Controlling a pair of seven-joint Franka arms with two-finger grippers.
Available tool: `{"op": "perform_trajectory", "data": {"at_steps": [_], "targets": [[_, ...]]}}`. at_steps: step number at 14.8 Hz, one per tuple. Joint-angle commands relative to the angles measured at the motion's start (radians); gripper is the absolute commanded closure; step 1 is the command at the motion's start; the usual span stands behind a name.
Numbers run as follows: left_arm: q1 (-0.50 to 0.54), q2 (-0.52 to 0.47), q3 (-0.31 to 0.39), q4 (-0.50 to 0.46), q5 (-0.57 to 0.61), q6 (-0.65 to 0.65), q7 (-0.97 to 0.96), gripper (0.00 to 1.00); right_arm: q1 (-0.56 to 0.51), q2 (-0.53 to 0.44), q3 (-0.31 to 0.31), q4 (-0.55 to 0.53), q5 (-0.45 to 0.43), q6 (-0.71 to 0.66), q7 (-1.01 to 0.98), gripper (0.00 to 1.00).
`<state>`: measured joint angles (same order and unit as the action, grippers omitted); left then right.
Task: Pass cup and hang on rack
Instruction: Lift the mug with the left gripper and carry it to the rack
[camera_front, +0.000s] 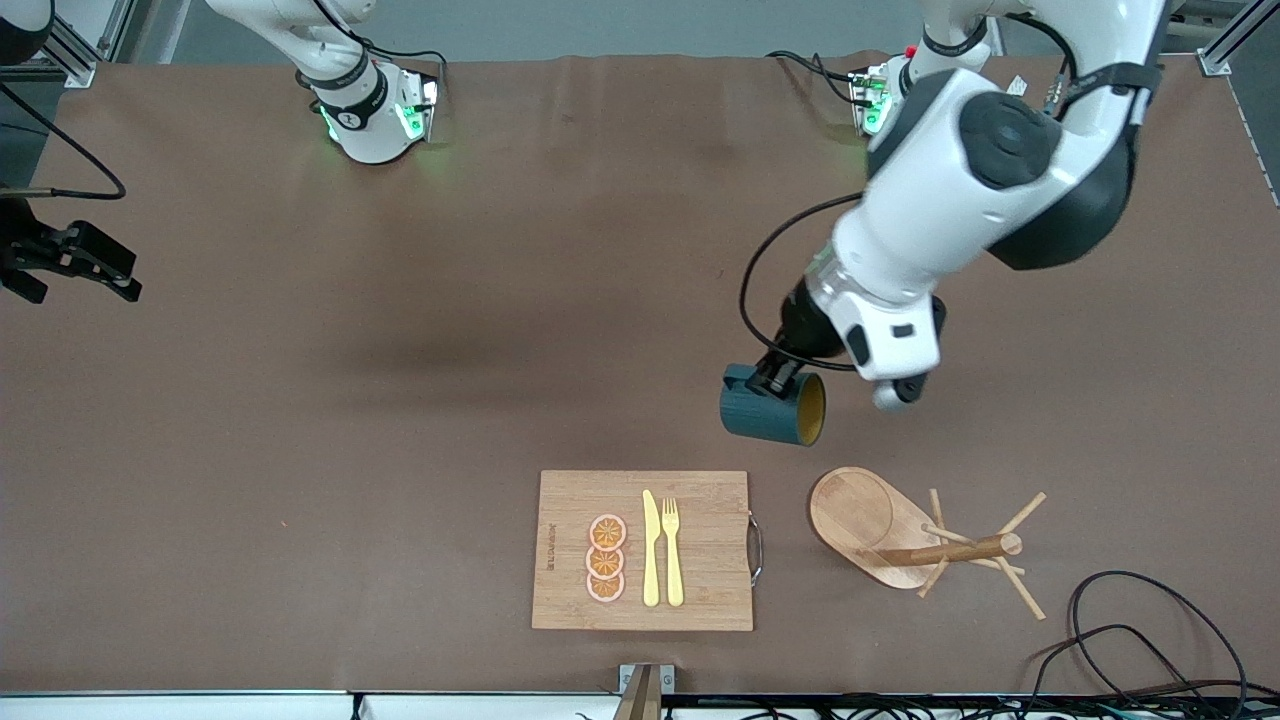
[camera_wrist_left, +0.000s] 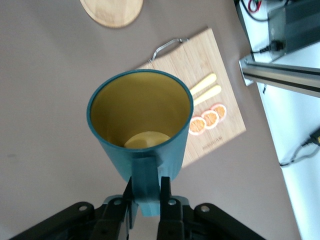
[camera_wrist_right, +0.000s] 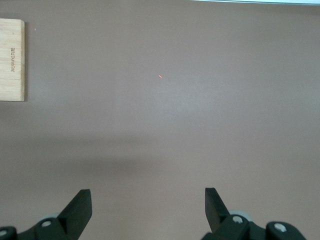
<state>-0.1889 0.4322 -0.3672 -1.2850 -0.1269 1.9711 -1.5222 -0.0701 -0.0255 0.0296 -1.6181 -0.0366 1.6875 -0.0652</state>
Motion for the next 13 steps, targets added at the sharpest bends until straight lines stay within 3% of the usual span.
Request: {"op": "perform_trajectory", "data": {"at_steps": [1, 7, 13], "targets": [[0.083, -0.009, -0.009, -0.016, -0.167, 0.044, 0.104, 1.0, -0.02, -0.03, 0.012, -0.029, 0.014, 0.006, -0.018, 0.0], [0.238, 0.054, -0.003, -0.019, -0.488, 0.06, 0.307, 1.0, -0.02, -0.031, 0.012, -0.029, 0.014, 0.006, -0.021, 0.0], [0.328, 0.143, -0.001, -0.023, -0.67, 0.06, 0.474, 1.0, -0.02, -0.031, 0.012, -0.029, 0.014, 0.006, -0.021, 0.0]]}}
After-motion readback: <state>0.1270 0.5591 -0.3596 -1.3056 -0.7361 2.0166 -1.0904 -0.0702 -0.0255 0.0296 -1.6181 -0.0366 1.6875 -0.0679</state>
